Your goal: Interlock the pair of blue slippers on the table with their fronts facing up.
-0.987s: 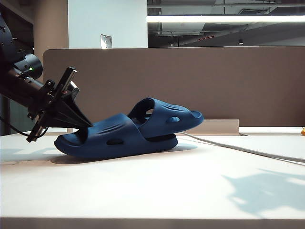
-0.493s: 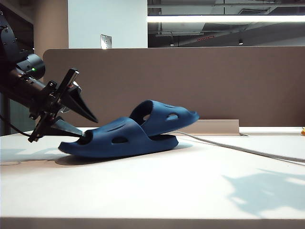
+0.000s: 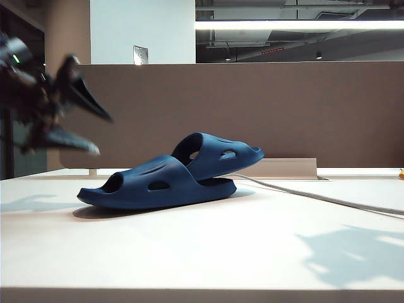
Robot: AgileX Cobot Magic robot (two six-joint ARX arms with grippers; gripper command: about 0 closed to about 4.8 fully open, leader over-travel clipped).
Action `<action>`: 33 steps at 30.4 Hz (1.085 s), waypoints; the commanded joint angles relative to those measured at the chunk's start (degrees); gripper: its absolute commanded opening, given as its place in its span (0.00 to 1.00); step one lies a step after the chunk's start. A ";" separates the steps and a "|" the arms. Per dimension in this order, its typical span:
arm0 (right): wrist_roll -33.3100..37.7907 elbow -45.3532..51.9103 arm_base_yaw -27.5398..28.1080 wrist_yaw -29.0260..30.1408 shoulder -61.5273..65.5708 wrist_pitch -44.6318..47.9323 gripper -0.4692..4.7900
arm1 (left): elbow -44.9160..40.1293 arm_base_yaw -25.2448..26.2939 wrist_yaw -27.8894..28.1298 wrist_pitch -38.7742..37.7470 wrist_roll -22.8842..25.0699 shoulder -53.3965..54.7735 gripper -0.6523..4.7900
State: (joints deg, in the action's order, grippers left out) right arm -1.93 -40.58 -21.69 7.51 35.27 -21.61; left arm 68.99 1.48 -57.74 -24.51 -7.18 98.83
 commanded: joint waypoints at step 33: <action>6.93 6.93 -0.20 0.04 -11.93 0.98 0.78 | -15.17 2.47 27.26 -1.14 3.21 -74.69 0.61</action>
State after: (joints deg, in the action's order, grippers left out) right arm 4.34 -33.41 -21.80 7.55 23.99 -21.69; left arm 55.24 3.99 -30.83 -26.22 -3.40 25.41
